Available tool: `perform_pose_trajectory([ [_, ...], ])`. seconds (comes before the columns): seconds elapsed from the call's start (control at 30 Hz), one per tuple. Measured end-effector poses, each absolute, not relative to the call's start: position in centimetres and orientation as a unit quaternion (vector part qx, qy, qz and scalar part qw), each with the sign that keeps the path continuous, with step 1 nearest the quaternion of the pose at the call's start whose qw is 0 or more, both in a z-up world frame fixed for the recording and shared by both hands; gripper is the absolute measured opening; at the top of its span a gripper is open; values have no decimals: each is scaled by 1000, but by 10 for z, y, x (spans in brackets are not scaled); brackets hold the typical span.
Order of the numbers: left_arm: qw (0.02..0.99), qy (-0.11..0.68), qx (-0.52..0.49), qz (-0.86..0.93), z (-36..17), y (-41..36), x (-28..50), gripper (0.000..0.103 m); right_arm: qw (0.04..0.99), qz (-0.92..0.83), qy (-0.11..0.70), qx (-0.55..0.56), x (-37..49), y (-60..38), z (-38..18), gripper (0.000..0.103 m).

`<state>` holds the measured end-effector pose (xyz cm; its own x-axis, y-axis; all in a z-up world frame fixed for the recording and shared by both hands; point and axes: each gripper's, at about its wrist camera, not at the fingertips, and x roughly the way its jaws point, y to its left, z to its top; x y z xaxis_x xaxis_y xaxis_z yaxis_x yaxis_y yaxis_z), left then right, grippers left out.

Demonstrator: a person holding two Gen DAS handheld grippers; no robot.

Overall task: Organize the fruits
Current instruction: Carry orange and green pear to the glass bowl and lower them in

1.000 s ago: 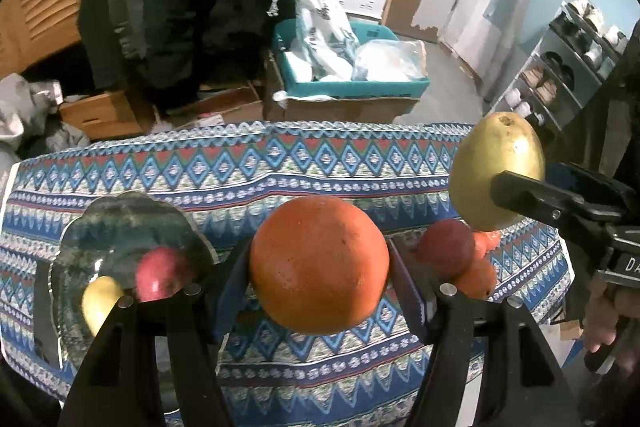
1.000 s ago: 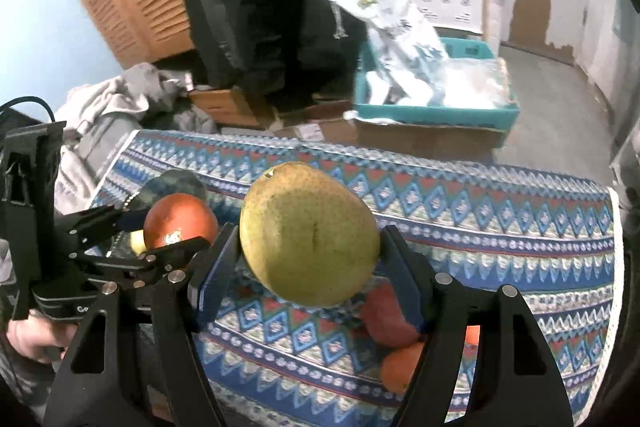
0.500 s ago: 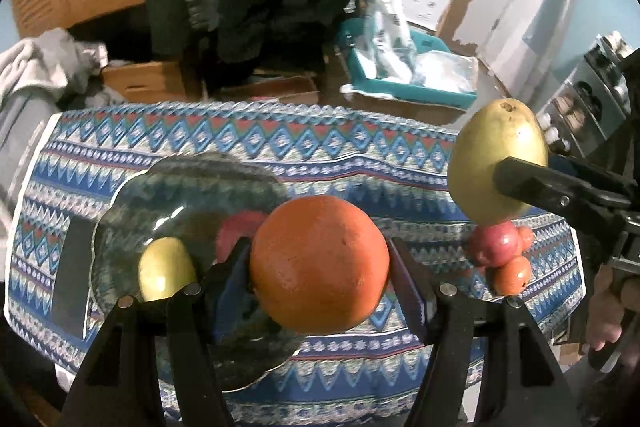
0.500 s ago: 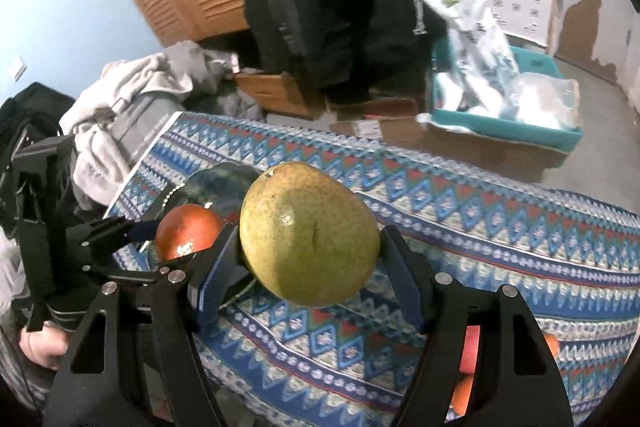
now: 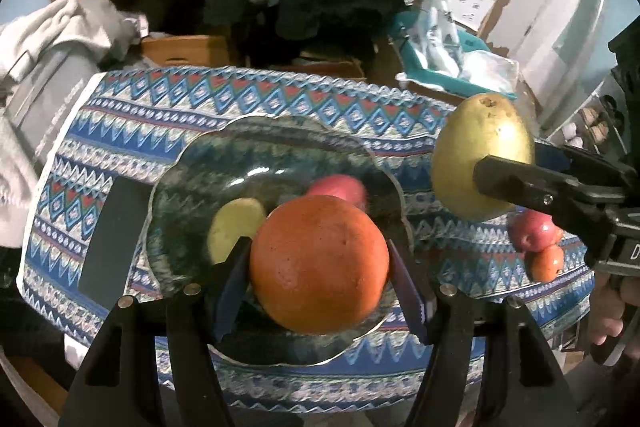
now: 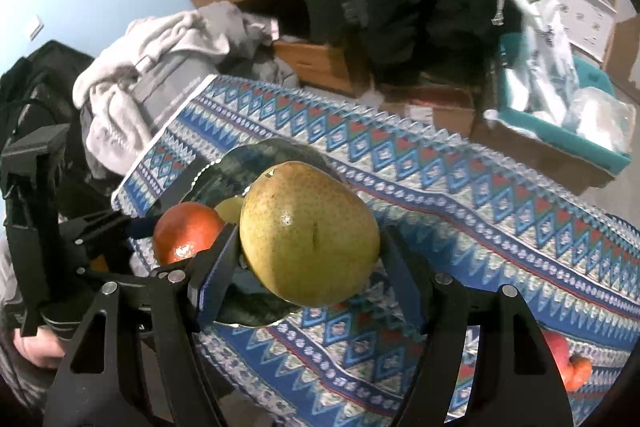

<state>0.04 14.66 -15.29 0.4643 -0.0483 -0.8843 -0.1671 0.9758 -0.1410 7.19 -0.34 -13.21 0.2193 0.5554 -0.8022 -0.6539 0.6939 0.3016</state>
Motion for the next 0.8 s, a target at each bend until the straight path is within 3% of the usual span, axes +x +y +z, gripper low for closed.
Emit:
perform_pose_trajectory([
  [0.8, 784, 602, -132, 69, -216, 188, -14, 69, 696, 399, 590, -88, 49, 57, -214, 73],
])
